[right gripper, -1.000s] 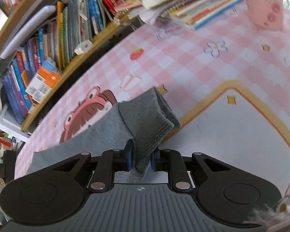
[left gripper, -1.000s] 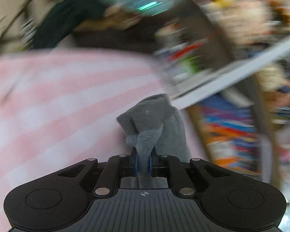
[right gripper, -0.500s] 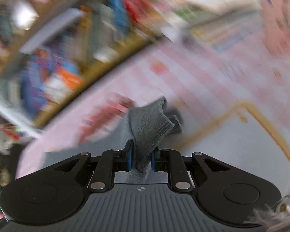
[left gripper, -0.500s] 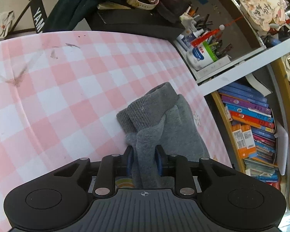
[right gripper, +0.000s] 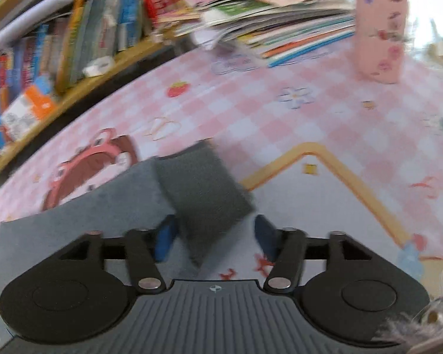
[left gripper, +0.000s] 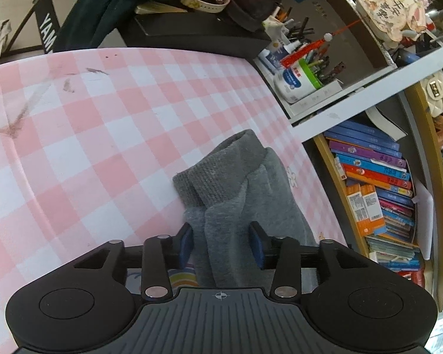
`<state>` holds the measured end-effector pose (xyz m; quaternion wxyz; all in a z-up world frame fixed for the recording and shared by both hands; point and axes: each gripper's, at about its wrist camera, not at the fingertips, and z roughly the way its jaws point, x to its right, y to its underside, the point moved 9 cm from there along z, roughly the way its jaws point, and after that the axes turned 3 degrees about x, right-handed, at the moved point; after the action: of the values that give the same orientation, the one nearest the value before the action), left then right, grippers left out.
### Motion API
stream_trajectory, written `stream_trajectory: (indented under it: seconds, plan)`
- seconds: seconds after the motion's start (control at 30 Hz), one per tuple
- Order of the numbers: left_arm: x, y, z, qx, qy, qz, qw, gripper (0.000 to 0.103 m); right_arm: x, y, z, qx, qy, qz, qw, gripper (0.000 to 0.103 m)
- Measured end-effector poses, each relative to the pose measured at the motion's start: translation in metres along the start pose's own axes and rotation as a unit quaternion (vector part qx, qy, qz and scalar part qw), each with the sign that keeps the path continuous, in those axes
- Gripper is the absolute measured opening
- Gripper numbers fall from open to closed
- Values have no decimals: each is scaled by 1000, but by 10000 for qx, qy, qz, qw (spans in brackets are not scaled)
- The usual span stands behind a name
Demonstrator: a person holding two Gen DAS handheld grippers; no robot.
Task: Fold clothes
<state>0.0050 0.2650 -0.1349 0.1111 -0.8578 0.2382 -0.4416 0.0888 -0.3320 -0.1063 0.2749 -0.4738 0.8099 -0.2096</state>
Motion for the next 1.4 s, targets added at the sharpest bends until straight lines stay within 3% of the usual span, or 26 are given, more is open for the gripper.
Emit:
stream_trajectory:
  seconds: [0.27,0.43,0.53,0.6,0.67,0.73,0.87,0.97,1.07,1.17,1.3,1.4]
  plan:
    - [10,1,3,-29,20,198,9998,62,-23,-5,-35,660,177,-532,9962,77]
    - [9,-1,4,-10,58,-16,10000,60,-78,8,-41,583,-412,-1524,9857,82]
    - [6,-4,5,-3,103,-276,9996,56,-128,32,-36,298,-942,-2326,9675,82]
    - [3,-5,6,-6,77,-411,9991,46,-162,49,-33,115,-1277,-2873,9492,83]
    - [-1,-5,8,-17,31,-558,9984,30,-195,69,-32,-10,-1540,-3408,9274,83]
    - [-7,-5,11,-43,84,-759,9971,23,-227,90,-31,-111,-1737,-3889,9047,84]
    - [-20,-5,15,-144,371,-1352,9900,17,-281,125,-34,-172,-2073,-4439,8716,84]
    - [-18,-6,15,-202,400,-1314,9903,12,-307,142,-36,-41,-2119,-4594,8626,84]
    - [17,-12,-5,161,778,-232,9966,11,-316,161,-33,-209,-2054,-4749,8555,84]
    - [40,-12,-15,273,963,624,9930,12,-317,173,-32,-274,-1994,-4902,8480,83]
    - [9,-10,3,-36,580,-23,9983,13,-320,175,-36,-116,-1986,-4925,8473,83]
    - [-7,-8,12,-180,477,-462,9976,21,-322,176,-37,-48,-2013,-4959,8447,83]
